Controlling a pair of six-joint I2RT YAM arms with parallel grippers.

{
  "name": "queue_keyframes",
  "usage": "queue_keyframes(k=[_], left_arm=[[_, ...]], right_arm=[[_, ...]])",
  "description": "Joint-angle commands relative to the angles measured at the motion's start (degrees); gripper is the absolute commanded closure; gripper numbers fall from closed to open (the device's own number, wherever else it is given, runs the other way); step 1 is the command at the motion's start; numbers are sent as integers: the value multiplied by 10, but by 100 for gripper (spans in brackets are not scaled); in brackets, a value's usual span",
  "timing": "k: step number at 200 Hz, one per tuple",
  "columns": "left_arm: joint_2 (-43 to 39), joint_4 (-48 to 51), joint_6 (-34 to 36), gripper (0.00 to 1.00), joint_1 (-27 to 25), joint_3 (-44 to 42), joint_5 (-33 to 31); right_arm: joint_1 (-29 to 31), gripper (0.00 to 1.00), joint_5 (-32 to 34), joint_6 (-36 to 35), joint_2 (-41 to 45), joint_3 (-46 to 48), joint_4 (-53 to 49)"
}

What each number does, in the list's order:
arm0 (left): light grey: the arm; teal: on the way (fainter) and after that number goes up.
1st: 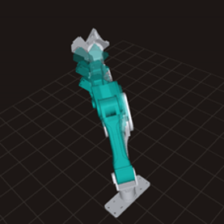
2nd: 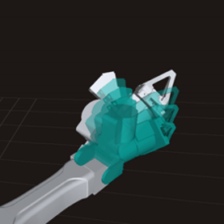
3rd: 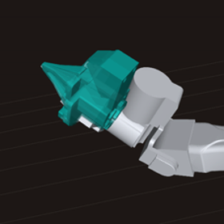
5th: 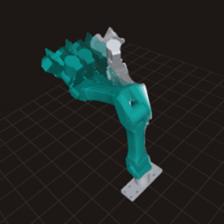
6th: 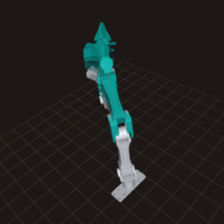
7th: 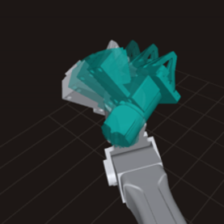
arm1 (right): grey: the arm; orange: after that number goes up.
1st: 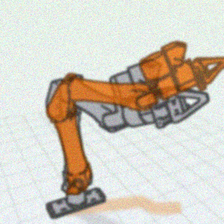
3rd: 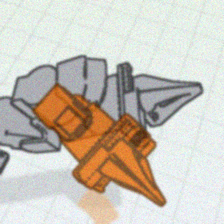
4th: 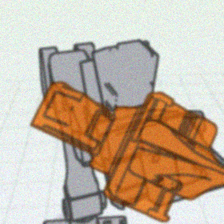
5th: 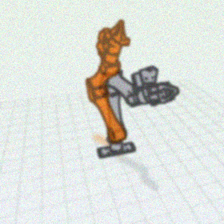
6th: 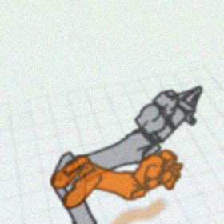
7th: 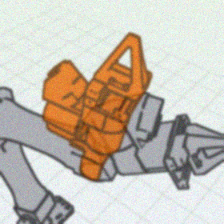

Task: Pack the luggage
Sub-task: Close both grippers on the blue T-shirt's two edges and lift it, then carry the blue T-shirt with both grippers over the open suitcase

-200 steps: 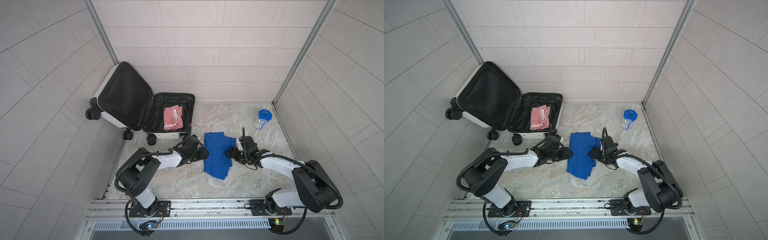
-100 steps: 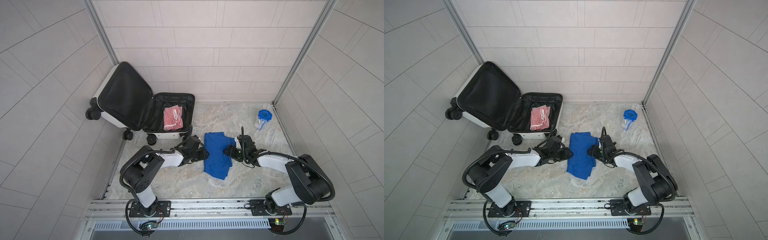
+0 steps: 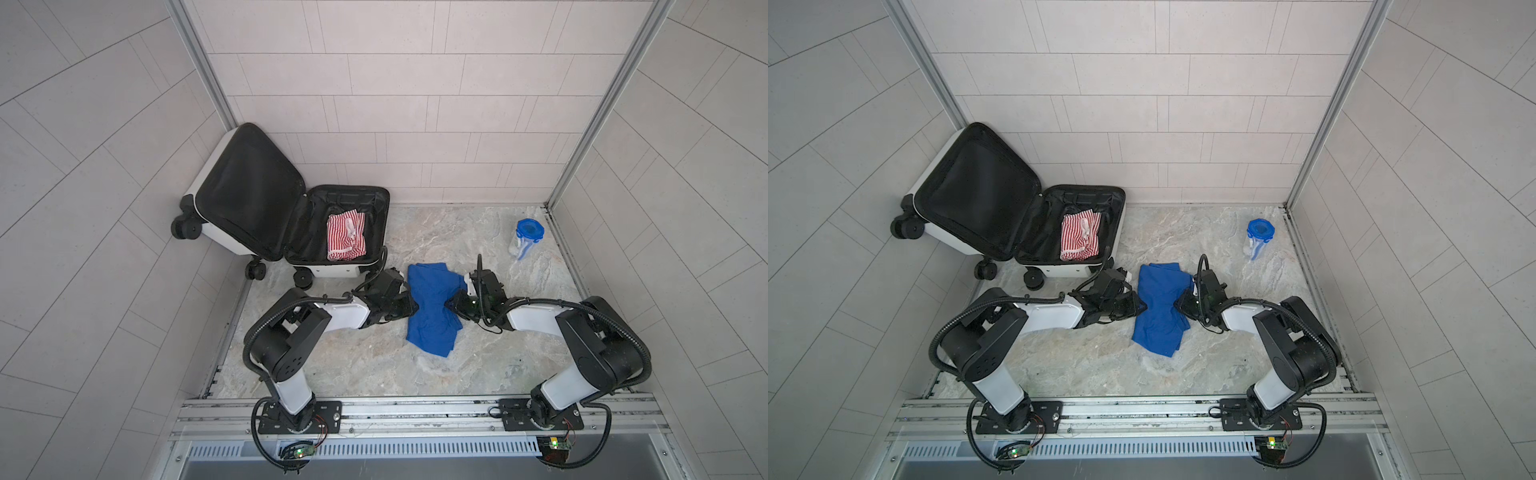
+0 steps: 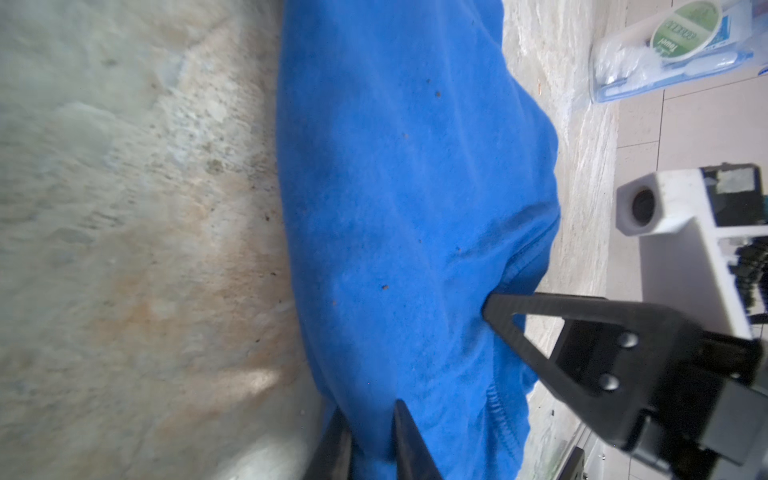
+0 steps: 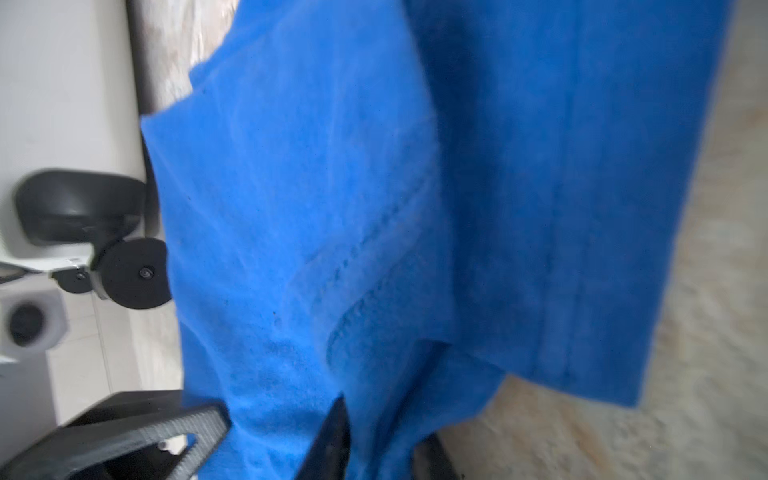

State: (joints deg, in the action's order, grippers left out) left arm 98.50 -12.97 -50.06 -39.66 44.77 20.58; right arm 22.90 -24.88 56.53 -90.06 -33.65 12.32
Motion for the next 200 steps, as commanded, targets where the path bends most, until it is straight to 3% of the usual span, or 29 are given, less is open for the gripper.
queue_keyframes(k=[1, 22, 63, 133, 200], left_arm=[[-7, 13, 9, 84, -3, 24, 4], [-13, 43, 25, 89, -3, 39, -1], [-31, 123, 62, 93, -3, 78, -16], [-72, 266, 144, 97, 5, 166, -44], [-133, 373, 207, 97, 60, 257, -64]], right_arm=[[14, 87, 0, 5, -13, -15, -46], [16, 100, 5, -10, -25, -50, -72], [22, 100, -5, -11, -28, -85, -83], [45, 100, 16, -55, 19, -197, -194], [61, 100, 16, -72, 10, -351, -264]])
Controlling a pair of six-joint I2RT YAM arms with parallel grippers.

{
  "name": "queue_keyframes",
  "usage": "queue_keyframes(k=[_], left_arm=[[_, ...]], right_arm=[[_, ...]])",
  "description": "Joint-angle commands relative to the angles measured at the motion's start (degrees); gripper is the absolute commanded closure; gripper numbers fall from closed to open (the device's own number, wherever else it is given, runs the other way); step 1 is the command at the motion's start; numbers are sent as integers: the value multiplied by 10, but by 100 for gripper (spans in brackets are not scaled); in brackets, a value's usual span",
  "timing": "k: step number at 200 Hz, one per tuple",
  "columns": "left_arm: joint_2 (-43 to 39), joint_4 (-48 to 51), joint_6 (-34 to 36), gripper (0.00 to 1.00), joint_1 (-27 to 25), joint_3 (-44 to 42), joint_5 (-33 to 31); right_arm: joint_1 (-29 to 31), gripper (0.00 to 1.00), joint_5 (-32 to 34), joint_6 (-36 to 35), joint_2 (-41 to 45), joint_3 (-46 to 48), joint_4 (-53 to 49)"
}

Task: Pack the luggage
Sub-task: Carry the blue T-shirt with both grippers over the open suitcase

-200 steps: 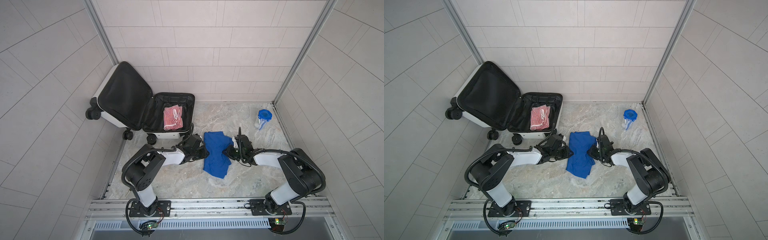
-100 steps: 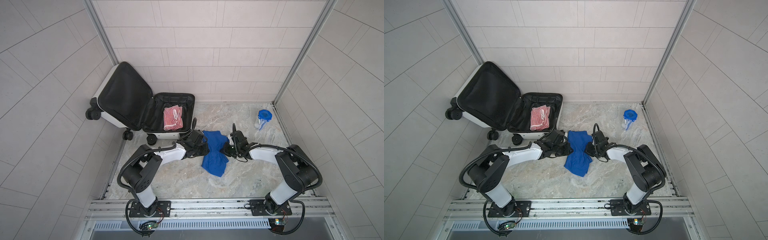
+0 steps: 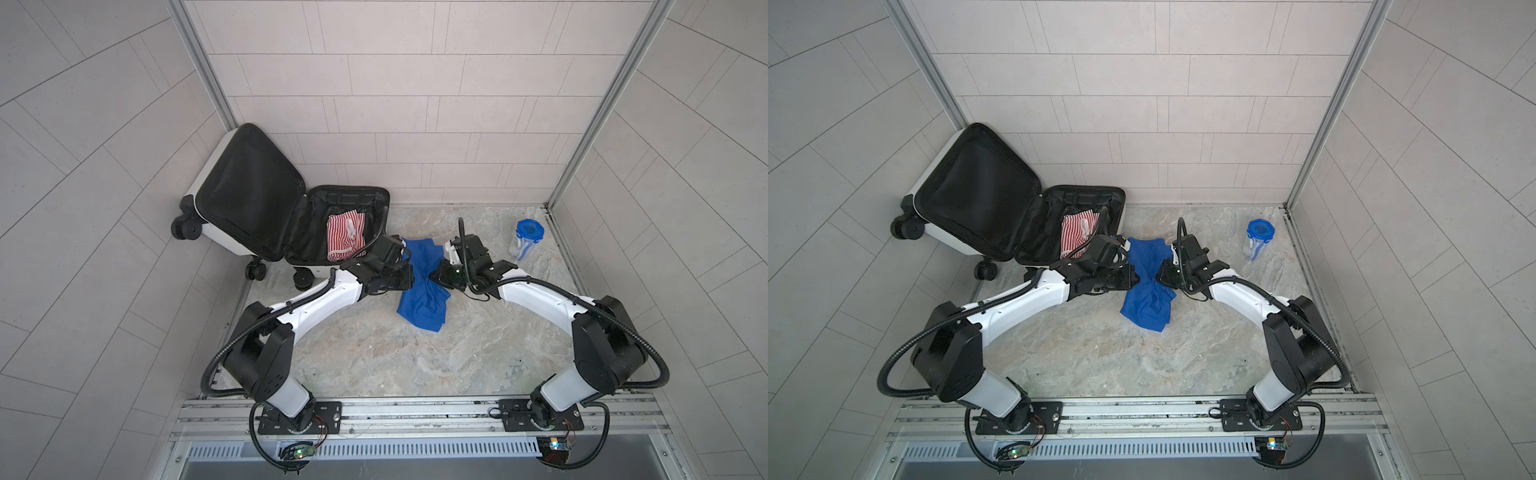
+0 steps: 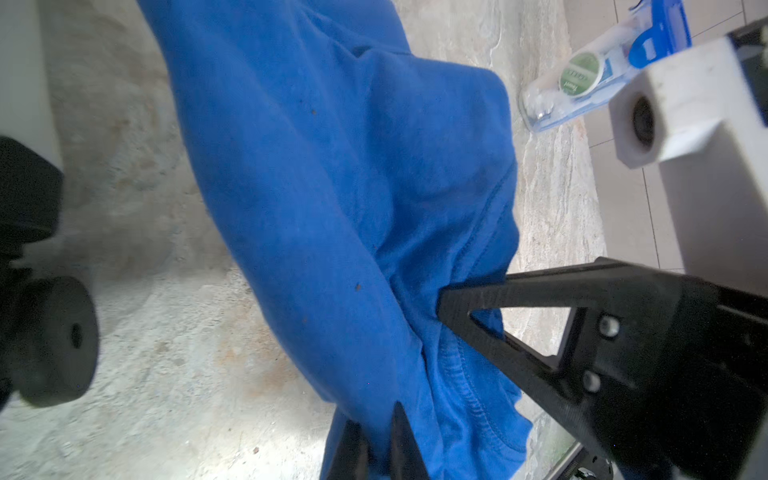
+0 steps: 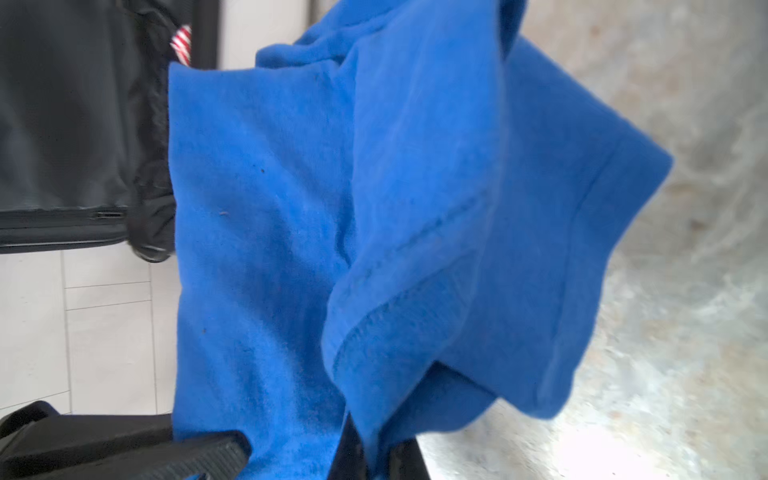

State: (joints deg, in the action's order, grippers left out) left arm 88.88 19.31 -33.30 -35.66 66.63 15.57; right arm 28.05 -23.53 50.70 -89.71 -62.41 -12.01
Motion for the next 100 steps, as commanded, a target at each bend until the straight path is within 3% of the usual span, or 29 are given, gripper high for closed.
queue_keyframes(k=[1, 49, 100], left_arm=[[-38, 51, 40, 97, 20, 39, -15], [-72, 81, 72, 97, 96, 84, -32], [-68, 106, 92, 97, 190, 142, -25]], right_arm=[[9, 100, 2, -13, 5, -65, -22], [26, 100, 1, -15, -68, -234, -53], [61, 100, -13, -10, -210, -467, -90]])
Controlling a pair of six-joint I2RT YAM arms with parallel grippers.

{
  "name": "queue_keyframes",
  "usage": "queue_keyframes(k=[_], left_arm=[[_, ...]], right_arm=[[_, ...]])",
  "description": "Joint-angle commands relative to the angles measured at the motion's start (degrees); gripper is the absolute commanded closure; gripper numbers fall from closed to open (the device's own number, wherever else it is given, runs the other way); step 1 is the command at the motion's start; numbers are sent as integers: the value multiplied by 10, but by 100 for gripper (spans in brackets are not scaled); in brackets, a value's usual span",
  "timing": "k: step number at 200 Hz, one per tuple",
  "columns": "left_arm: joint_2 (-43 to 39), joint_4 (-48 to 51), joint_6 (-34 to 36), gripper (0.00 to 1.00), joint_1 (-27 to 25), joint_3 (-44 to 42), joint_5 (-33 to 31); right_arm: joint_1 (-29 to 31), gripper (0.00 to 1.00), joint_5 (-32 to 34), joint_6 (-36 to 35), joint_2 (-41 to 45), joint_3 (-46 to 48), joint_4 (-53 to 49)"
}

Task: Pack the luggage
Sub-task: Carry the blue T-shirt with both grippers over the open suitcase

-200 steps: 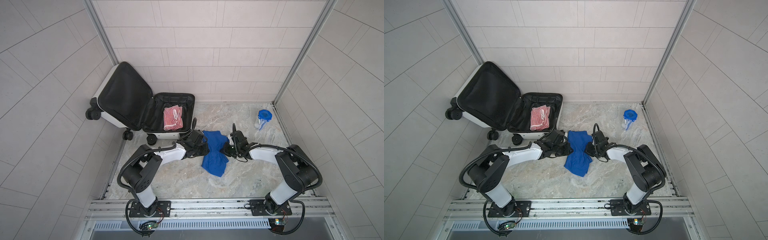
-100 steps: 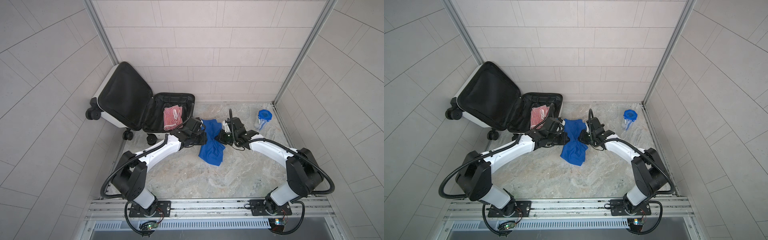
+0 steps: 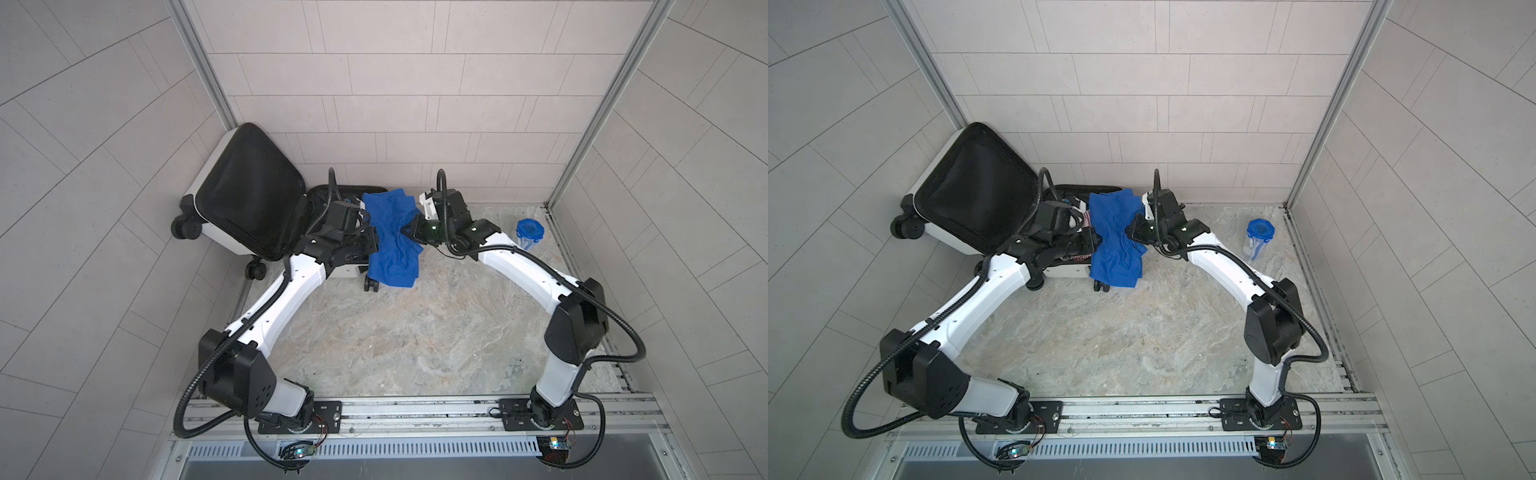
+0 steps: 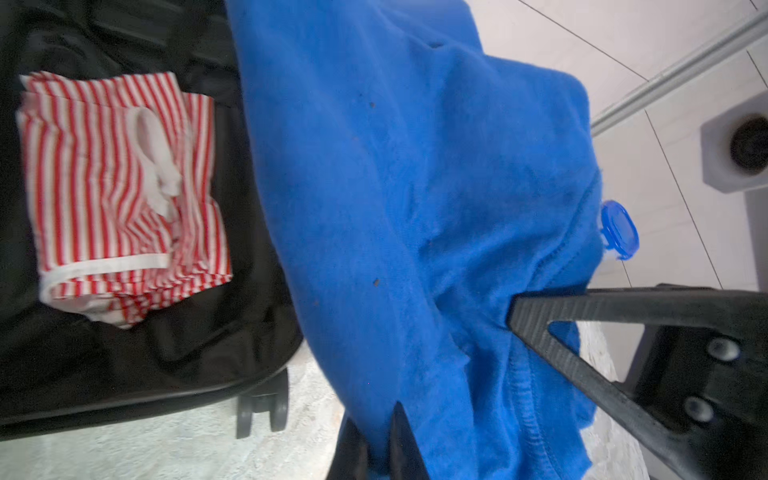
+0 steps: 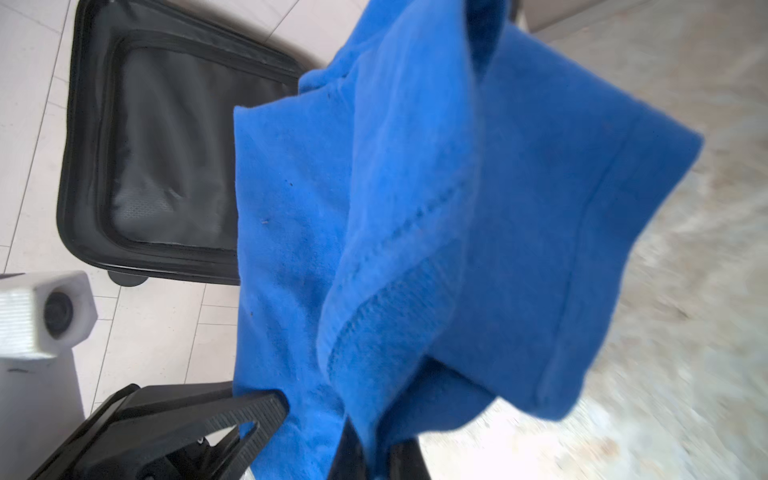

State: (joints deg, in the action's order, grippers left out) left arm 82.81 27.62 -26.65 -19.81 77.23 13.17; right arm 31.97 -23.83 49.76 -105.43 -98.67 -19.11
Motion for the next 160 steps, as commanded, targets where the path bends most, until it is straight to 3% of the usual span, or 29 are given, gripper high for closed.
queue_keyframes(k=[1, 50, 78, 105, 160], left_arm=[[-7, 23, 27, 97, 33, 37, -2], [30, 23, 47, 97, 103, 83, 6], [77, 3, 49, 97, 151, 104, 36], [124, -12, 49, 97, 185, 125, 64], [199, -14, 51, 98, 210, 168, 76]], right_arm=[[22, 100, -10, 0, -57, -110, -20], [49, 100, -46, 17, -263, -417, -65], [50, 100, -71, 58, -380, -559, -15], [49, 100, -57, 92, -430, -572, 89], [37, 100, -16, 114, -498, -576, 194]])
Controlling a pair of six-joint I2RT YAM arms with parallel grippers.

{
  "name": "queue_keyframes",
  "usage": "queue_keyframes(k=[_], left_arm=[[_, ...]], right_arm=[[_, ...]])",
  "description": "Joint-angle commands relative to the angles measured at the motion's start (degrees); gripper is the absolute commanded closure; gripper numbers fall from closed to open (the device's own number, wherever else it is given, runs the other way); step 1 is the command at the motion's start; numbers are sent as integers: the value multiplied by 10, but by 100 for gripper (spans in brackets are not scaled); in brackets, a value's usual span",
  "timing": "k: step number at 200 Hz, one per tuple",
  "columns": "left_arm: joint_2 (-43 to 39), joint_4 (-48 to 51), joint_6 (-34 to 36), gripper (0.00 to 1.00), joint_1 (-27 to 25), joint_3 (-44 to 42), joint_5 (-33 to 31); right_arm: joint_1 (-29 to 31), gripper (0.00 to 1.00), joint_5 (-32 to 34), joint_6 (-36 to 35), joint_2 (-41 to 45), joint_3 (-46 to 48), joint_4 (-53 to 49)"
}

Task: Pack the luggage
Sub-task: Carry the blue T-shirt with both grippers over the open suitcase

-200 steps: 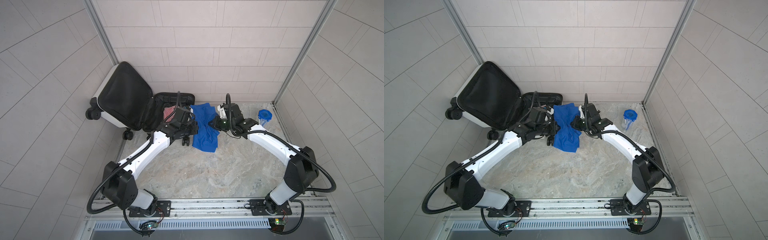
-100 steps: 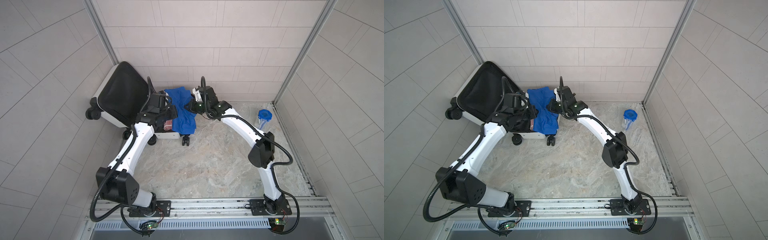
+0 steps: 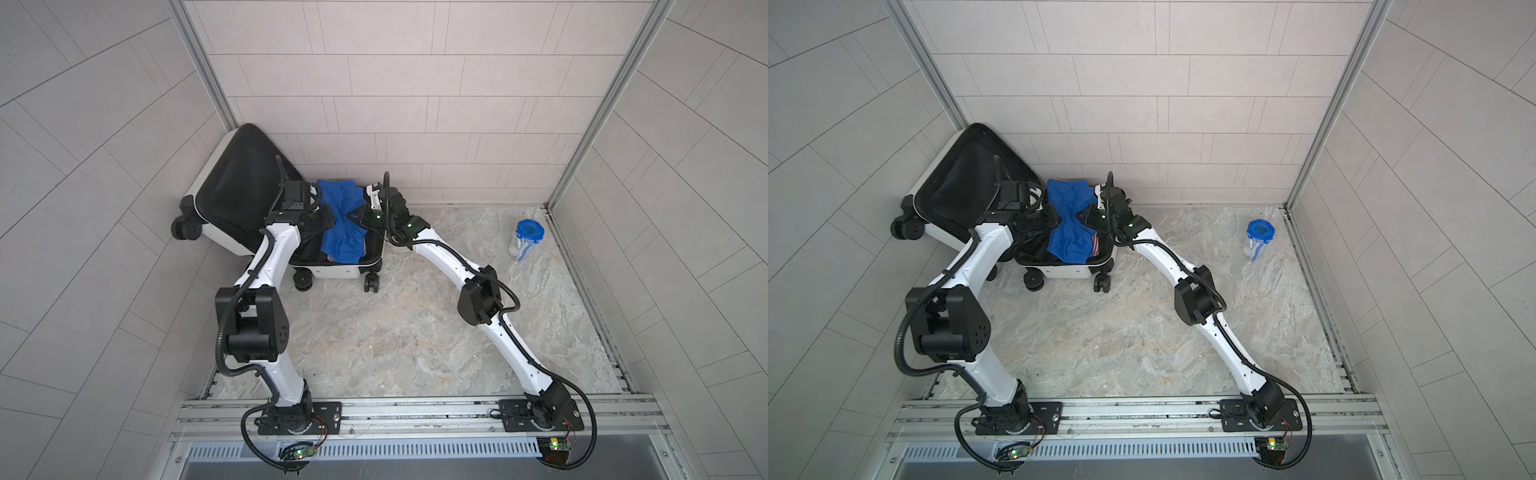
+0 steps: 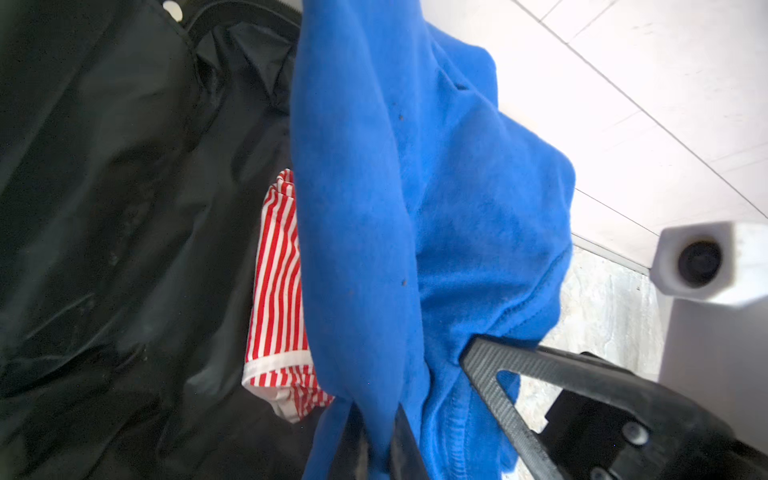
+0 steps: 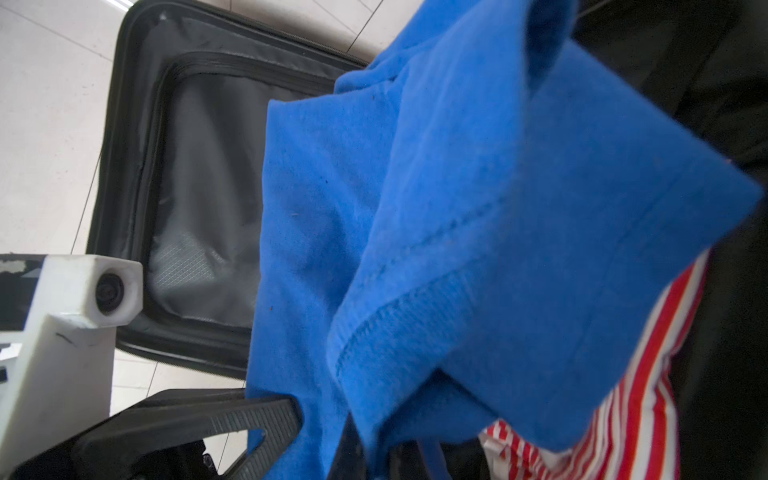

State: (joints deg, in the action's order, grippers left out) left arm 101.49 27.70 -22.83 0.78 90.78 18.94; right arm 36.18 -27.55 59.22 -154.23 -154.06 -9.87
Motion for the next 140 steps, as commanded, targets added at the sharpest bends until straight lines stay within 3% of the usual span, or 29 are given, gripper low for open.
queue_keyframes(k=[1, 79, 122, 140], left_arm=[[13, -15, 13, 98, 4, 32, 18], [90, -8, 22, 99, 28, 69, 17], [148, -3, 26, 100, 34, 92, 20], [181, 10, 30, 100, 36, 110, 16]], right_arm=[[-6, 100, 22, 20, -11, -22, 102], [-8, 96, 76, 26, -73, -46, 147], [-6, 86, 101, 17, -74, -46, 130], [-7, 77, 115, 13, -67, -46, 113]])
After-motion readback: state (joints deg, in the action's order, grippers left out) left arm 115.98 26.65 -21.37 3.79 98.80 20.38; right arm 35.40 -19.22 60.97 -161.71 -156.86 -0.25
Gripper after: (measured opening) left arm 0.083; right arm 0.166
